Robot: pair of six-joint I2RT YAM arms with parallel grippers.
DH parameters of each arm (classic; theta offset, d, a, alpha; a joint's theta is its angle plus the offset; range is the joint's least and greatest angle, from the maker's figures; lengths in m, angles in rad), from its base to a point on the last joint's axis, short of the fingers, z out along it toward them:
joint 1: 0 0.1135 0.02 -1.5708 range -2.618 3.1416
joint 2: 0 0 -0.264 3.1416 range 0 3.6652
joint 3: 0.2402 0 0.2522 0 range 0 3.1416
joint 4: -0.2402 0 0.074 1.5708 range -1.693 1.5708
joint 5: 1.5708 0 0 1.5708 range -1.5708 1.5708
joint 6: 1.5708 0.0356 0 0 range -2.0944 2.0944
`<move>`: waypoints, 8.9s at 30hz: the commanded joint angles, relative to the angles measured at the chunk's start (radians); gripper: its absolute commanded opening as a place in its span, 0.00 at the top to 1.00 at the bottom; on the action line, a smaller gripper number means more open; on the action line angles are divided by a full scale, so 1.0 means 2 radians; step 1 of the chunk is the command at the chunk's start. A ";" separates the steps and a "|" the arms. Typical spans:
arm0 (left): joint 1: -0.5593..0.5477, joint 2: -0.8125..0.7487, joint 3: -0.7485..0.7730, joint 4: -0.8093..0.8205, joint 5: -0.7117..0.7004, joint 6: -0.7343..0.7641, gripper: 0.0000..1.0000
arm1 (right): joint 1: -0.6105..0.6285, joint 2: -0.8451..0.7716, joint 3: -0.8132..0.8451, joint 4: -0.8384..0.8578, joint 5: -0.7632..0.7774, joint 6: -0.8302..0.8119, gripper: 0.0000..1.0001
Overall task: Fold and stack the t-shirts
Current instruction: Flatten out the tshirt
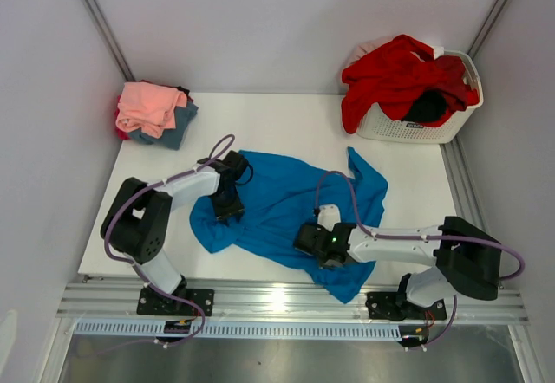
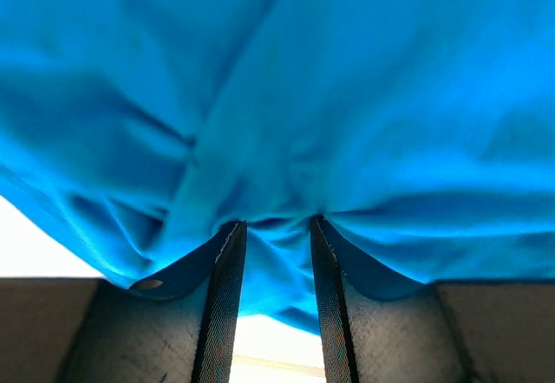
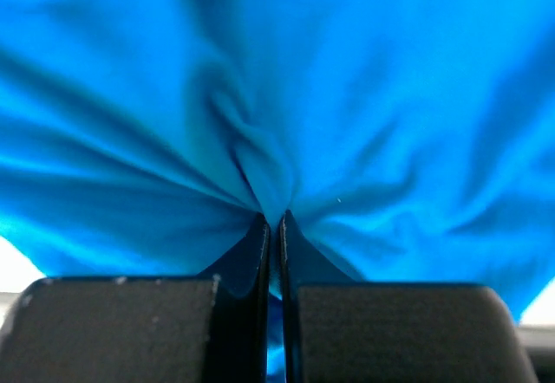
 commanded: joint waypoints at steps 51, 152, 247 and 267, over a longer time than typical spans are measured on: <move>-0.210 -0.148 -0.082 0.092 0.029 0.017 0.58 | -0.224 -0.182 0.041 -0.187 0.090 0.061 1.00; -0.031 0.004 0.213 -0.096 -0.093 0.024 0.46 | -0.344 0.020 0.164 -0.027 0.047 -0.041 0.31; 0.208 0.144 0.315 -0.124 -0.045 0.070 1.00 | -0.488 0.259 0.265 0.145 0.008 -0.172 0.44; 0.207 0.075 0.227 -0.114 -0.051 0.058 1.00 | -0.484 0.193 0.211 0.014 0.074 -0.100 0.98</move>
